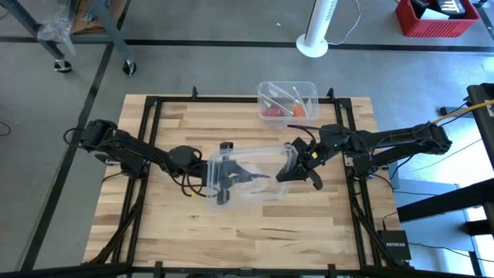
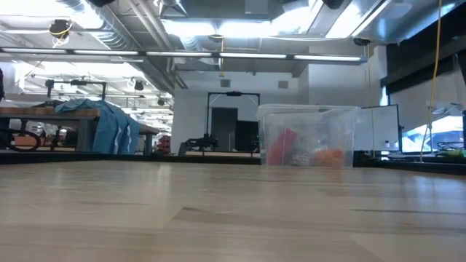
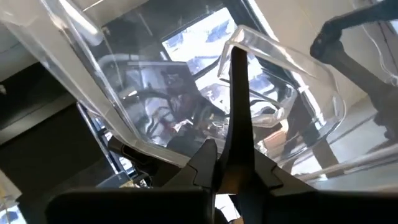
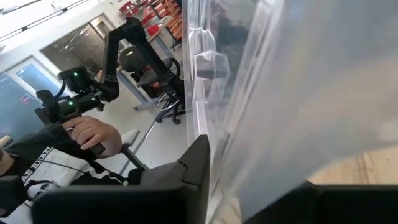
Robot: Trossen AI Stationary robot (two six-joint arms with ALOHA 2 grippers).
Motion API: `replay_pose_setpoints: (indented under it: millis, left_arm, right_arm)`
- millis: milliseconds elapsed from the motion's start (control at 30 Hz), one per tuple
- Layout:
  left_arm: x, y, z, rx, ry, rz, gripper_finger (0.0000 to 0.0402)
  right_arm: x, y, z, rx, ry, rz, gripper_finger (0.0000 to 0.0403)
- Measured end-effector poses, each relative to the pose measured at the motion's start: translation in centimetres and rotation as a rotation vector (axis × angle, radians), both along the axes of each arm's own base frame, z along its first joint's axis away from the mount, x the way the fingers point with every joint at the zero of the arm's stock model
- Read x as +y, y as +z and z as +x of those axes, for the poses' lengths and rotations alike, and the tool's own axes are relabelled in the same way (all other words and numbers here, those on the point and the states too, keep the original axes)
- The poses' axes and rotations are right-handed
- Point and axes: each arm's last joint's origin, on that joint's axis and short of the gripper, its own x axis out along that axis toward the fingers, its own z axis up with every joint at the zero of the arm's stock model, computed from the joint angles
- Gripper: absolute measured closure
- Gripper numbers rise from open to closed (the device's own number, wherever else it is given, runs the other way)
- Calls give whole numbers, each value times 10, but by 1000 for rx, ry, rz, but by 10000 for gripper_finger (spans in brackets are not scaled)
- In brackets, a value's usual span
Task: Roll bandage
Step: Close the transparent bin
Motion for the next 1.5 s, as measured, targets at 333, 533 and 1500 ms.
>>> replay_pose_setpoints:
  millis: [333, 533, 1500]
  left_arm:
    - [8, 26, -3, 134, 133, -82, 378]
    - [20, 40, -10, 148, 186, -131, 377]
    - [173, 108, -52, 642, 764, -383, 379]
  right_arm:
    - [-3, 18, -18, 2, 10, -194, 251]
    - [-11, 31, -35, 99, -186, -437, 226]
    - [-108, -23, -95, 173, -1076, -1019, 223]
